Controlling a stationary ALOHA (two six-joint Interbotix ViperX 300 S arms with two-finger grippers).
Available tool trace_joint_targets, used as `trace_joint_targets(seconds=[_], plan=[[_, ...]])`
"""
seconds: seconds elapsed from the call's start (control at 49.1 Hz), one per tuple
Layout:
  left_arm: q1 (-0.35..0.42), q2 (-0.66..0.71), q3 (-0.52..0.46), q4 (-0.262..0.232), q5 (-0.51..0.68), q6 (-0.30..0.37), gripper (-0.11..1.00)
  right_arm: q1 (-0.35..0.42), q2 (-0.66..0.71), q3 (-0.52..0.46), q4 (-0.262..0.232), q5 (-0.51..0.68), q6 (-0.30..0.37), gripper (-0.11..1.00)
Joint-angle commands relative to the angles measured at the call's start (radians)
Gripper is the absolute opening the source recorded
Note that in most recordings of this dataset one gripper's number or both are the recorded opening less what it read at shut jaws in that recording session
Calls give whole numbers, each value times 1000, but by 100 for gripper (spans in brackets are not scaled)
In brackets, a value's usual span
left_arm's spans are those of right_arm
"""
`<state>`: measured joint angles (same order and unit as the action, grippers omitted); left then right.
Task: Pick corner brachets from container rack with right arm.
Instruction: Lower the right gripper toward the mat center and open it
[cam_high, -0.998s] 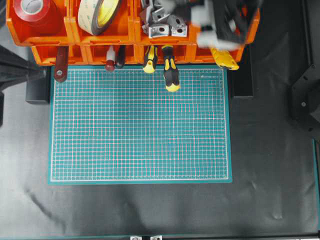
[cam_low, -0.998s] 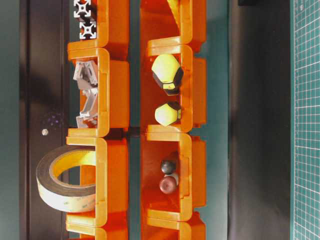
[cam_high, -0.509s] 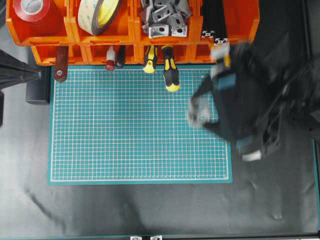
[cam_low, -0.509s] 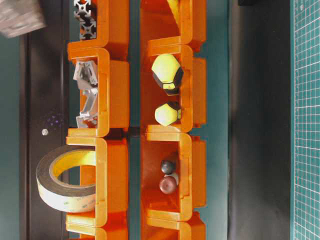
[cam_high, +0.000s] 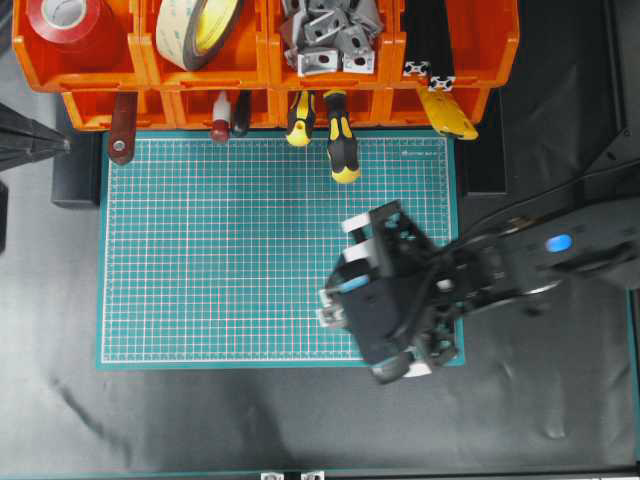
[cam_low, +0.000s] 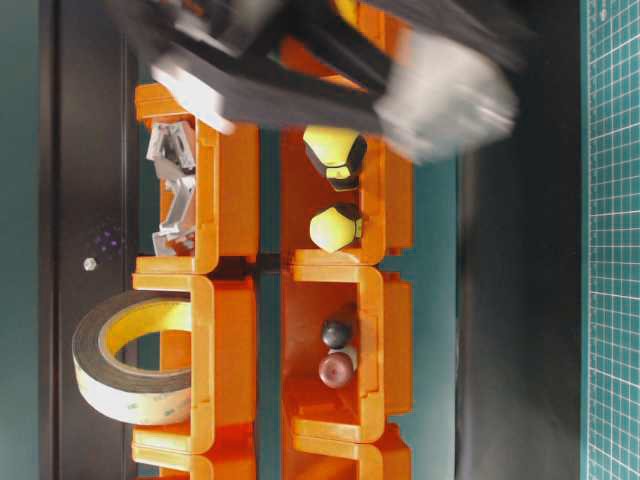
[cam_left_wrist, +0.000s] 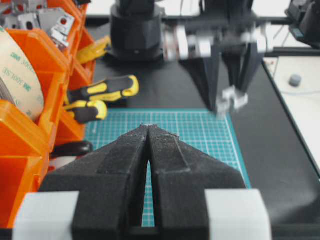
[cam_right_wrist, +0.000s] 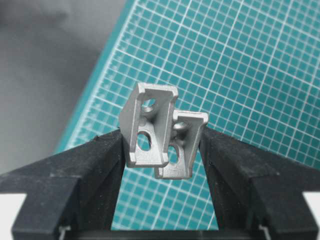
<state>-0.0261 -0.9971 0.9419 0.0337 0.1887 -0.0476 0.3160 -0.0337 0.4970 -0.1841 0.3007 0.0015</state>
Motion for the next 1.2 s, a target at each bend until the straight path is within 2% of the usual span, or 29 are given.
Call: trace_joint_targets(seconds=[0.0,0.326,1.079,1.12,1.181], plan=[[0,5,-32,5,-5,2,0,-28,66,-35,-32,-49,2,47],[0,3,-32,3,-5,3,0,-81,206,-104,-51,-64,0,47],[-14,0,-34,3,-11,-14,0,-100,213,-106,-40,-41,20,47],[-15,0,-34,3,-11,-15,0,-100,215,-106,-34,-41,25,50],[-17,-3,-34,3,-12,-21,0,-101,215,-107,-35,-40,38,66]])
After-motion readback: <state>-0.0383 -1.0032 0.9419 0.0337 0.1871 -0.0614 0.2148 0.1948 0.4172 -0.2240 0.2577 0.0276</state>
